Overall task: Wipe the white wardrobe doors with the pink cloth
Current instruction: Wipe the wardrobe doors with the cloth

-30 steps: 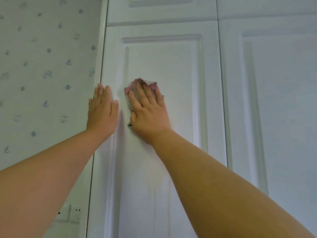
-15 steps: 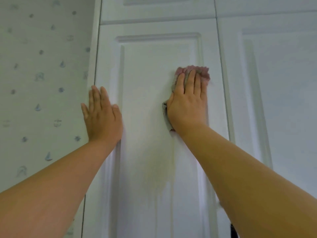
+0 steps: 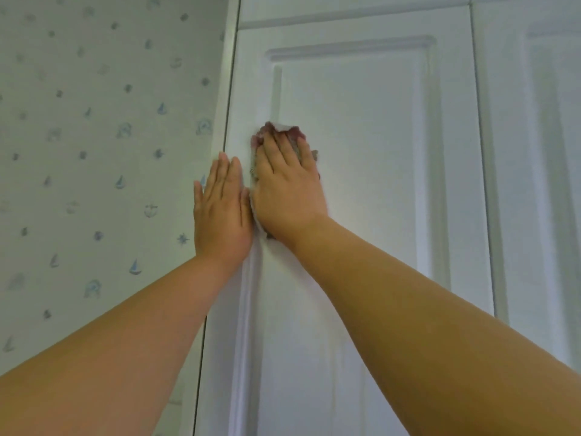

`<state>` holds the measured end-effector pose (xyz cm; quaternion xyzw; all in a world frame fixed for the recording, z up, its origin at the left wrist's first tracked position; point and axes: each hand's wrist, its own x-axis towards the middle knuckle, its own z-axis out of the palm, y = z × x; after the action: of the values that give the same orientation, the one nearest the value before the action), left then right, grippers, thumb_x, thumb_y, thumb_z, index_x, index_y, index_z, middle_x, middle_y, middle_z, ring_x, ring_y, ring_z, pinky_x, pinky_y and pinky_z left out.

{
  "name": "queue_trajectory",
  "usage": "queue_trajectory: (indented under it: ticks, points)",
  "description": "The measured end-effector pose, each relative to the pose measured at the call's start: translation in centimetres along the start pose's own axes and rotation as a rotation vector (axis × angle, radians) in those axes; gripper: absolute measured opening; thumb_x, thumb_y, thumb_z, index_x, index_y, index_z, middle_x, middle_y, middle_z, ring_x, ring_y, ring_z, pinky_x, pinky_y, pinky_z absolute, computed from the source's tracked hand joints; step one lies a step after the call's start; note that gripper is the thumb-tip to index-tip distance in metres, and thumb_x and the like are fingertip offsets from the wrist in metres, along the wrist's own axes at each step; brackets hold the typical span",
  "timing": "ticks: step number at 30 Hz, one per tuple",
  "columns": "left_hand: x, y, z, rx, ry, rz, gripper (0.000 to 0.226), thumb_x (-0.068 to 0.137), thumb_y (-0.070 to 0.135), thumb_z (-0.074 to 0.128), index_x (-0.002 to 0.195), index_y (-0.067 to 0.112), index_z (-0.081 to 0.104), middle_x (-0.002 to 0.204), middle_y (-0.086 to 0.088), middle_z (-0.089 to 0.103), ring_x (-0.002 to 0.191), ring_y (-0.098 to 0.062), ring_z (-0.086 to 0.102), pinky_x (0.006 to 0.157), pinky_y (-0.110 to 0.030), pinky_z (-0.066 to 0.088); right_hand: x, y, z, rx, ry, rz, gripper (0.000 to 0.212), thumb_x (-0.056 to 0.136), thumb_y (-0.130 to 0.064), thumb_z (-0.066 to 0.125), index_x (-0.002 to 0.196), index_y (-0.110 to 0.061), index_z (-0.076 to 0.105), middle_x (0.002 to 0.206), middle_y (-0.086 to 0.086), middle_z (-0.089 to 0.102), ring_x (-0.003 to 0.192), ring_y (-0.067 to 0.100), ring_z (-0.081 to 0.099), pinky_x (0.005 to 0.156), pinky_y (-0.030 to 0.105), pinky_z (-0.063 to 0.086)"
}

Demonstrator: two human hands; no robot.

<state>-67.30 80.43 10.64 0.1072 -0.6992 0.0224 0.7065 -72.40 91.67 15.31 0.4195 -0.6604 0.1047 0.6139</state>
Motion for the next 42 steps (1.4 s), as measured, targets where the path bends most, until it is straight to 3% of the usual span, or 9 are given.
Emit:
queue_trajectory:
  ticks: [6, 12, 16, 21, 26, 31, 33, 38, 42]
  points:
    - [-0.3, -0.3, -0.6, 0.009, -0.057, 0.008, 0.052, 0.108, 0.021, 0.022, 0.159, 0.009, 0.015, 0.167, -0.007, 0.008, 0.154, -0.016, 0.003, 0.125, -0.045, 0.0, -5.9, 2.9, 0.1, -0.003, 0.02, -0.108, 0.066, 0.099, -0.037, 0.015, 0.158, -0.011, 0.025, 0.165, 0.011, 0.021, 0.154, 0.027, 0.017, 0.124, 0.05, 0.01]
    - [-1.1, 1.4, -0.4, 0.027, -0.067, -0.144, 0.054, 0.108, 0.023, 0.019, 0.159, 0.01, 0.006, 0.167, -0.008, -0.003, 0.154, -0.018, -0.005, 0.125, -0.044, -0.004, -9.8, 10.9, -2.9, -0.067, 0.053, 0.263, 0.065, 0.1, -0.036, 0.019, 0.161, -0.014, 0.012, 0.168, 0.009, 0.011, 0.156, 0.025, 0.005, 0.126, 0.051, 0.004]
    - [-2.8, 1.4, -0.7, 0.002, -0.053, -0.297, 0.058, 0.108, 0.033, 0.026, 0.159, 0.014, 0.01, 0.167, -0.012, -0.001, 0.154, -0.022, -0.001, 0.125, -0.046, -0.001, -8.2, 8.2, -3.4, -0.042, -0.016, 0.364, 0.073, 0.098, -0.037, 0.031, 0.161, -0.014, 0.004, 0.169, 0.009, 0.0, 0.155, 0.026, -0.005, 0.124, 0.051, -0.008]
    - [-2.9, 1.3, -0.8, -0.022, -0.04, -0.315, 0.055, 0.108, 0.034, 0.024, 0.159, 0.019, 0.013, 0.167, -0.01, 0.006, 0.144, -0.035, 0.03, 0.117, -0.049, 0.027, -1.9, 2.8, -2.1, 0.057, -0.016, 0.154, 0.069, 0.099, -0.027, 0.033, 0.162, -0.019, 0.005, 0.169, 0.004, -0.003, 0.155, 0.02, -0.009, 0.124, 0.047, -0.012]
    - [-3.2, 1.5, -0.9, -0.043, 0.016, -0.317, 0.052, 0.108, 0.031, 0.023, 0.159, 0.022, 0.016, 0.167, -0.004, 0.009, 0.145, -0.029, 0.03, 0.109, -0.044, 0.035, -0.3, 1.5, -1.2, 0.008, -0.01, 0.046, 0.065, 0.1, -0.031, 0.03, 0.161, -0.018, 0.013, 0.169, 0.003, 0.003, 0.156, 0.02, -0.003, 0.124, 0.047, -0.01]
    - [-3.2, 0.7, -1.1, -0.076, -0.007, -0.253, 0.051, 0.109, 0.022, 0.027, 0.158, 0.015, 0.018, 0.167, -0.008, 0.008, 0.151, -0.026, 0.017, 0.122, -0.038, 0.017, -5.4, -1.0, 1.1, 0.017, 0.098, -0.071, 0.059, 0.098, -0.029, 0.033, 0.153, -0.007, 0.039, 0.161, 0.01, 0.034, 0.152, 0.025, 0.024, 0.125, 0.051, 0.009]
    - [-4.0, -0.1, -1.5, -0.048, -0.031, -0.201, 0.05, 0.107, 0.015, 0.028, 0.157, 0.01, 0.022, 0.166, -0.011, 0.009, 0.153, -0.026, 0.012, 0.125, -0.044, 0.009, -9.2, -2.0, 2.3, 0.049, 0.106, -0.123, 0.057, 0.097, -0.026, 0.038, 0.15, -0.005, 0.043, 0.158, 0.012, 0.039, 0.15, 0.028, 0.028, 0.124, 0.052, 0.012]
    - [-7.4, -0.5, -1.7, 0.029, -0.09, -0.21, 0.052, 0.107, 0.015, 0.027, 0.158, 0.01, 0.018, 0.167, -0.01, 0.009, 0.154, -0.023, 0.009, 0.124, -0.049, 0.008, -16.7, -2.4, 3.2, -0.032, -0.071, -0.352, 0.058, 0.1, -0.029, 0.034, 0.152, -0.003, 0.039, 0.158, 0.016, 0.038, 0.148, 0.035, 0.03, 0.123, 0.054, 0.011]
    - [-8.6, 0.2, -1.5, -0.015, -0.104, -0.208, 0.052, 0.108, 0.018, 0.022, 0.158, 0.007, 0.012, 0.167, -0.012, 0.004, 0.154, -0.024, 0.005, 0.125, -0.047, 0.007, -16.2, 2.3, 1.0, -0.039, 0.024, -0.177, 0.063, 0.092, -0.025, 0.041, 0.154, -0.011, 0.038, 0.161, 0.012, 0.034, 0.141, 0.032, 0.041, 0.123, 0.051, 0.017]
